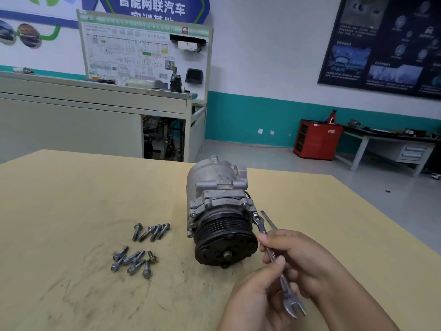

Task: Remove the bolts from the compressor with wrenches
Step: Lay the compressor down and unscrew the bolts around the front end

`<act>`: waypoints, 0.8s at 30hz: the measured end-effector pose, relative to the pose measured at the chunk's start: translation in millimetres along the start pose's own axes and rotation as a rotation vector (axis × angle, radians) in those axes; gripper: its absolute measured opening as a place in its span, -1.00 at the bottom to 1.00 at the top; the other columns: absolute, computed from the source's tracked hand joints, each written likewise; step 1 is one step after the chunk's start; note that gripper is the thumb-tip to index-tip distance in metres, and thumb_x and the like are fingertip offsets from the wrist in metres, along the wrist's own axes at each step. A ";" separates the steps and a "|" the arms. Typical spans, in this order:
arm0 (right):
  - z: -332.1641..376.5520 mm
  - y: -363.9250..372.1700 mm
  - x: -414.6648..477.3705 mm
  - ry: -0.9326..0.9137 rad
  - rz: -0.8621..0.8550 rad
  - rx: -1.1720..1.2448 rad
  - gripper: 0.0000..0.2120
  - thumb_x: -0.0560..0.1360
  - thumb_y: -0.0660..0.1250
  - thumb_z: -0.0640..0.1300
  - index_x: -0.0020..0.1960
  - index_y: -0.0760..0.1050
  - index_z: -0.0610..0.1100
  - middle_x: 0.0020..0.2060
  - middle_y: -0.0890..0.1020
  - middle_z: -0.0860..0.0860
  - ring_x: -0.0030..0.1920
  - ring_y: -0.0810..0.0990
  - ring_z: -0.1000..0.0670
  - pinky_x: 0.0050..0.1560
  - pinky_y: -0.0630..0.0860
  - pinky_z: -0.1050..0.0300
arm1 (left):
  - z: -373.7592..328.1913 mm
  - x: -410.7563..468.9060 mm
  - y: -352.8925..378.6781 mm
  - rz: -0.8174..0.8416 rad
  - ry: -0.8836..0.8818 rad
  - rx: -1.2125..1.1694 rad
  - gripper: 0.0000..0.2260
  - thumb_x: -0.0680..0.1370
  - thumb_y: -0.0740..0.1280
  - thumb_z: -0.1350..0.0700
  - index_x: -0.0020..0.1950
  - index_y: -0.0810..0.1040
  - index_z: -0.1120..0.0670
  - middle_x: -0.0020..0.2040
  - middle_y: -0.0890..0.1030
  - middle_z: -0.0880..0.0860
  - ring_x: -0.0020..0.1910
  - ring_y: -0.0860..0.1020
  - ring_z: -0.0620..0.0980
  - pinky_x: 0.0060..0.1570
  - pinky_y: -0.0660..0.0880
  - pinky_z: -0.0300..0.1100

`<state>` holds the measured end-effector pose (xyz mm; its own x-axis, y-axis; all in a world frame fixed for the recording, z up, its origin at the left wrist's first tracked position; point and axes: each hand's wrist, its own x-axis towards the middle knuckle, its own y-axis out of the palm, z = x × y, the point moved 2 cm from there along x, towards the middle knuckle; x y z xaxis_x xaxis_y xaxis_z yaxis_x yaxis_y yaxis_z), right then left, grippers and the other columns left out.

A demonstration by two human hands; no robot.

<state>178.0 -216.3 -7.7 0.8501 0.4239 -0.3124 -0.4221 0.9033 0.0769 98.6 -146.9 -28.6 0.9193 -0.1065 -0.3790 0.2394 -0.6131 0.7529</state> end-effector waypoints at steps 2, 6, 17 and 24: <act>-1.8 1.0 1.7 -0.071 -0.038 -0.087 -0.71 0.45 0.36 -0.25 -0.45 0.47 -0.22 -0.57 0.49 -0.11 -0.73 0.25 0.09 -0.71 0.15 0.41 | -2.6 2.4 -0.8 -0.020 0.041 0.037 -0.67 0.50 0.34 0.25 -0.47 0.59 0.29 -0.50 0.54 0.19 -0.66 0.47 -0.01 -0.62 0.42 -0.35; -4.2 -0.1 3.4 -0.144 -0.027 -0.129 -0.75 0.46 0.36 -0.17 -0.36 0.55 -0.25 -0.50 0.55 -0.14 -0.65 0.35 0.07 -0.66 0.27 0.33 | -8.9 0.7 -2.9 -0.031 0.052 0.046 -0.57 0.54 0.29 0.27 -0.54 0.55 0.31 -0.55 0.53 0.20 -0.68 0.47 0.00 -0.68 0.38 -0.36; -20.3 -2.6 9.2 0.116 0.210 0.327 -0.79 0.31 0.45 -0.11 -0.29 0.60 -0.28 -0.40 0.61 -0.14 -0.52 0.51 0.03 -0.50 0.47 0.23 | -6.6 2.1 -10.9 -0.018 -0.088 -0.176 -0.70 0.45 0.38 0.18 -0.43 0.61 0.32 -0.51 0.55 0.14 -0.67 0.48 -0.01 -0.64 0.43 -0.30; -19.2 1.6 3.9 0.153 0.117 0.324 -0.85 0.28 0.32 -0.17 -0.32 0.49 -0.28 -0.48 0.55 -0.15 -0.67 0.35 0.07 -0.66 0.36 0.30 | -1.3 2.6 -12.7 -0.059 -0.120 -0.127 -0.62 0.51 0.35 0.12 -0.47 0.58 0.28 -0.55 0.47 0.09 -0.69 0.40 -0.04 -0.59 0.40 -0.34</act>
<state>174.6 -214.5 -27.0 0.7351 0.5325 -0.4196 -0.3713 0.8340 0.4081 98.3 -138.5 -38.4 0.8607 -0.1705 -0.4797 0.3360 -0.5176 0.7869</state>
